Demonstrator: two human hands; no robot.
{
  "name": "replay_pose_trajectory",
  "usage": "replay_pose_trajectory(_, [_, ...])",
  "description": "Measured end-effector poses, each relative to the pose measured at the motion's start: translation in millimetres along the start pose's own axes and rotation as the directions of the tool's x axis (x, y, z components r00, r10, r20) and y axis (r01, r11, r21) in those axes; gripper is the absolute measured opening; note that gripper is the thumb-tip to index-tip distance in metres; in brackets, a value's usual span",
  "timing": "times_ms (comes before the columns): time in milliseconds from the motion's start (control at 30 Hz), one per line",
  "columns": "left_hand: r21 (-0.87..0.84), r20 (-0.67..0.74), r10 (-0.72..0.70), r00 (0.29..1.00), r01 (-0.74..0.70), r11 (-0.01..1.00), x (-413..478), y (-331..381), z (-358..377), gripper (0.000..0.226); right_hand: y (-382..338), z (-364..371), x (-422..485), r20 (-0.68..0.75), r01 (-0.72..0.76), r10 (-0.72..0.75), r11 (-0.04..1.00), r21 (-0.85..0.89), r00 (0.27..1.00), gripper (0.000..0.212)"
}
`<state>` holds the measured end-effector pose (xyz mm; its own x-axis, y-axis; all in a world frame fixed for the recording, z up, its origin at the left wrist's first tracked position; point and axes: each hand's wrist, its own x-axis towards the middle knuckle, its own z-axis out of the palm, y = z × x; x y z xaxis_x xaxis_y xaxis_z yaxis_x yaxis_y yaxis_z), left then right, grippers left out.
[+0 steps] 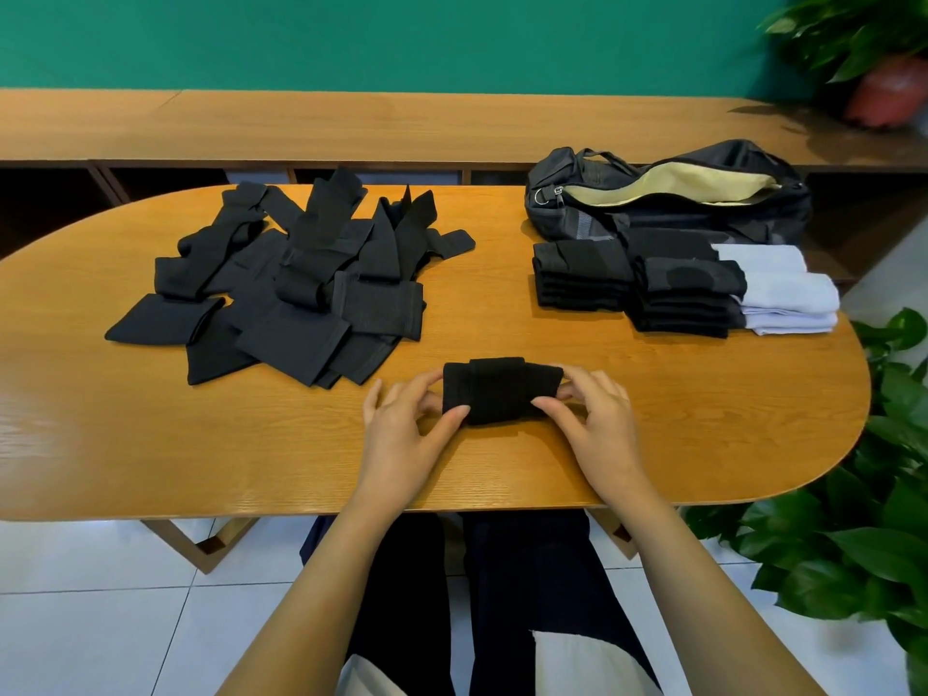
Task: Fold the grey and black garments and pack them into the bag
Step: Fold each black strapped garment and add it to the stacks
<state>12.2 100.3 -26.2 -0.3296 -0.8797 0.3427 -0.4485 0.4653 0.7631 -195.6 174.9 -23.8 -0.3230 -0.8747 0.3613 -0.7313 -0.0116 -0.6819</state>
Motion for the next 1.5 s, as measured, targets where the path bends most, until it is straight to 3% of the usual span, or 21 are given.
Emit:
replay_pose_trajectory(167, [-0.067,0.014,-0.026,1.0,0.027,0.997,0,4,-2,0.063,5,3,1,-0.027,0.027,-0.027,0.999,0.017,0.999,0.053])
replay_pose_trajectory(300, [-0.054,0.014,-0.032,0.999,0.033,0.998,0,3,-2,0.067,5,3,2,-0.04,0.009,-0.008,1.0,0.027,0.999,0.054])
replay_pose_trajectory(533, [0.014,-0.029,-0.071,0.997,0.071,0.997,1,3,-3,0.059,2,3,4,-0.058,-0.045,0.044,0.999,-0.02,0.997,0.054])
replay_pose_trajectory(667, [-0.002,-0.065,-0.095,0.993,0.095,0.995,1,4,-4,0.043,-1,2,3,-0.068,0.013,-0.022,0.992,-0.128,0.997,0.046])
replay_pose_trajectory(833, [-0.028,-0.082,-0.139,0.987,0.138,0.99,2,6,-4,0.036,-35,7,-3,0.136,0.162,-0.119,0.912,-0.377,0.984,0.055])
replay_pose_trajectory(967, [-0.041,-0.083,-0.138,0.987,0.135,0.99,0,5,-6,0.034,-47,19,-10,0.33,0.296,-0.146,0.834,-0.466,0.932,0.066])
replay_pose_trajectory(1267, [-0.068,-0.089,-0.153,0.984,0.148,0.987,0,5,-5,0.031,2,-17,30,0.208,0.024,0.15,0.755,-0.656,0.966,0.069])
replay_pose_trajectory(1500, [-0.067,-0.095,-0.159,0.983,0.154,0.986,-1,7,-6,0.029,14,-22,43,0.201,-0.048,0.253,0.725,-0.687,0.946,0.069])
